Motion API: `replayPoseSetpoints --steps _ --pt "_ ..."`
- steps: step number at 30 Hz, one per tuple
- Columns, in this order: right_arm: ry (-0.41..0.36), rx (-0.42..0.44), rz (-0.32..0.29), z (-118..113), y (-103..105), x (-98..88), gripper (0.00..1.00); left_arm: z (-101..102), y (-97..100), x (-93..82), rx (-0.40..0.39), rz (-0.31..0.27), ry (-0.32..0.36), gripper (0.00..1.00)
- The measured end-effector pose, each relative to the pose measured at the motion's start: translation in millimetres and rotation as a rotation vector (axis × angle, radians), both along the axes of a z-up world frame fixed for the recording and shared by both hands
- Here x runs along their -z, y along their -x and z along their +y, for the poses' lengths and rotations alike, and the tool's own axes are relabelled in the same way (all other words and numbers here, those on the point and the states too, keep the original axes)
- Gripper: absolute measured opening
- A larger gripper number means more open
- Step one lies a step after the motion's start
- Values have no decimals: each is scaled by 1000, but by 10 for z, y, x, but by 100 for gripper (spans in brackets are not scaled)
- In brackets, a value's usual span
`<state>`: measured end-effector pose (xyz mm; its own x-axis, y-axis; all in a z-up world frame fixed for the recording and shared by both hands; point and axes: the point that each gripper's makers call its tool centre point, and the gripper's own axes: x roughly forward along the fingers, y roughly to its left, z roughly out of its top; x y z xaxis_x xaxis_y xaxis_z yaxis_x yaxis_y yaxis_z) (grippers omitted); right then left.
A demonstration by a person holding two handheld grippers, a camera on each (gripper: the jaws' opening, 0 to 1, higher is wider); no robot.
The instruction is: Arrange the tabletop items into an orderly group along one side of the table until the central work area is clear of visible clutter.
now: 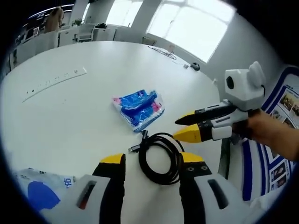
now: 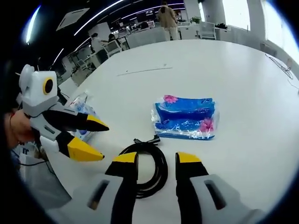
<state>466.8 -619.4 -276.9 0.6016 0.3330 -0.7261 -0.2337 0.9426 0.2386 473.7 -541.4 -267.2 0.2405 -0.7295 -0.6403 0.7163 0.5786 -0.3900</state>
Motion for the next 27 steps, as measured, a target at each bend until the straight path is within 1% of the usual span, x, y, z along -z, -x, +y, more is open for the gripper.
replayPoseSetpoints --steps 6,11,14,20,27 --pt "-1 -8 -26 65 -33 -119 32 64 -15 -157 -15 -23 24 48" --pt "-10 -10 -42 106 -59 -200 32 111 -16 -251 -26 -37 38 50" --pt "-9 -13 -55 129 -76 -244 33 130 -19 -326 -40 -45 54 54" --pt "-9 -16 -76 161 -108 -337 35 188 -34 -428 -52 -64 66 56" --pt "-24 -16 -101 227 -155 -457 38 303 -75 -548 -78 -82 81 60"
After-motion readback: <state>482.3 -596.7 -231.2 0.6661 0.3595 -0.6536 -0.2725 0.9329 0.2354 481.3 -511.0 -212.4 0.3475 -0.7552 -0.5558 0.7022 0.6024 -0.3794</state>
